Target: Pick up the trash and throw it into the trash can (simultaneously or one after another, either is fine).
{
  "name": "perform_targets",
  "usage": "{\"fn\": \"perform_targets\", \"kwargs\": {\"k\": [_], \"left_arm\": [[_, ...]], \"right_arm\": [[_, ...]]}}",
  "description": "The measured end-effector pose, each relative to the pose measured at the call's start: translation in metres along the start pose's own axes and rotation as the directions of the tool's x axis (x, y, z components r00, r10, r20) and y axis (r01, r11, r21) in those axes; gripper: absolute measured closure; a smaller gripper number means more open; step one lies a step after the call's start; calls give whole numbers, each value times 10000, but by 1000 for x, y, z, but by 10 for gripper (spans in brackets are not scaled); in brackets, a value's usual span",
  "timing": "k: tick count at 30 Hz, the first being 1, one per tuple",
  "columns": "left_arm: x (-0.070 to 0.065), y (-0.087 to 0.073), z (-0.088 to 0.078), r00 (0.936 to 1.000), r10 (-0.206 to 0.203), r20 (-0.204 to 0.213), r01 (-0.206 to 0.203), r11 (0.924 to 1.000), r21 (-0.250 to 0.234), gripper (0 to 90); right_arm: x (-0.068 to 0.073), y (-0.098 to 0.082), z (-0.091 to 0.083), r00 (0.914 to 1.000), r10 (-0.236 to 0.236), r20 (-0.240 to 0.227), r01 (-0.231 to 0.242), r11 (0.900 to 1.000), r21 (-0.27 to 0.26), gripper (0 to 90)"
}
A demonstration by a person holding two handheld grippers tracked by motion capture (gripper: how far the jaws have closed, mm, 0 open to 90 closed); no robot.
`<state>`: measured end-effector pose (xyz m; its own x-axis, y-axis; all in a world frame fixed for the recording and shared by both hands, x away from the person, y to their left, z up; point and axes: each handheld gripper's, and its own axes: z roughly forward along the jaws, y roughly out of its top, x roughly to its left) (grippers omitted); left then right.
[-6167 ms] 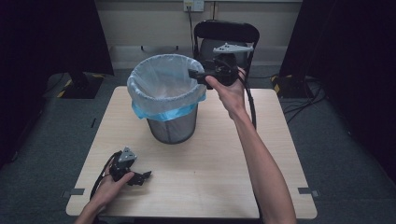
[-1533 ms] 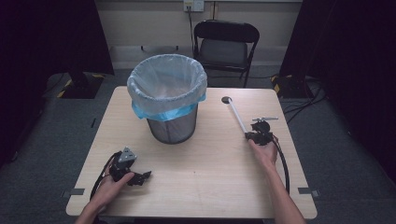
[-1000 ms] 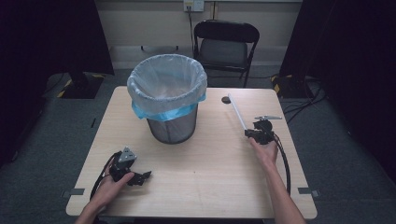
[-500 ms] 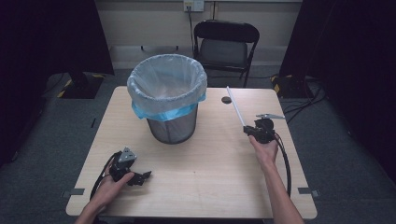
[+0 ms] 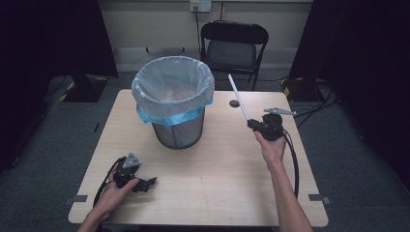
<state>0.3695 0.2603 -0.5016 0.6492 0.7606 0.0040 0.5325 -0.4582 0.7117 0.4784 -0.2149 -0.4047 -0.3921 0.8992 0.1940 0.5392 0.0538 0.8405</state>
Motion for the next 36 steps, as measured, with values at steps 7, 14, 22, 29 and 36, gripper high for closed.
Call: {"fn": "perform_targets", "kwargs": {"k": [7, 14, 22, 29, 36], "left_arm": [[0, 0, 0, 10000, -1, 1, 1, 10000, -1, 3], [0, 0, 0, 10000, 0, 0, 0, 10000, -1, 3], [0, 0, 0, 10000, -2, -2, 2, 10000, 4, 3], [0, 0, 0, 10000, 1, 2, -1, 10000, 1, 3], [0, 0, 0, 10000, -1, 2, 1, 10000, -2, 3]], "right_arm": [[6, 18, -6, 9999, -66, -109, 62, 9993, -369, 820], [10, 34, -13, 9997, -89, -244, 71, 9974, -723, 820], [18, 56, -21, 9987, -339, -380, 298, 9943, -1023, 820], [28, 73, -22, 9959, -786, -449, 732, 9912, -1106, 820], [35, 89, -25, 9944, -914, -533, 837, 9876, -1331, 820]]}}
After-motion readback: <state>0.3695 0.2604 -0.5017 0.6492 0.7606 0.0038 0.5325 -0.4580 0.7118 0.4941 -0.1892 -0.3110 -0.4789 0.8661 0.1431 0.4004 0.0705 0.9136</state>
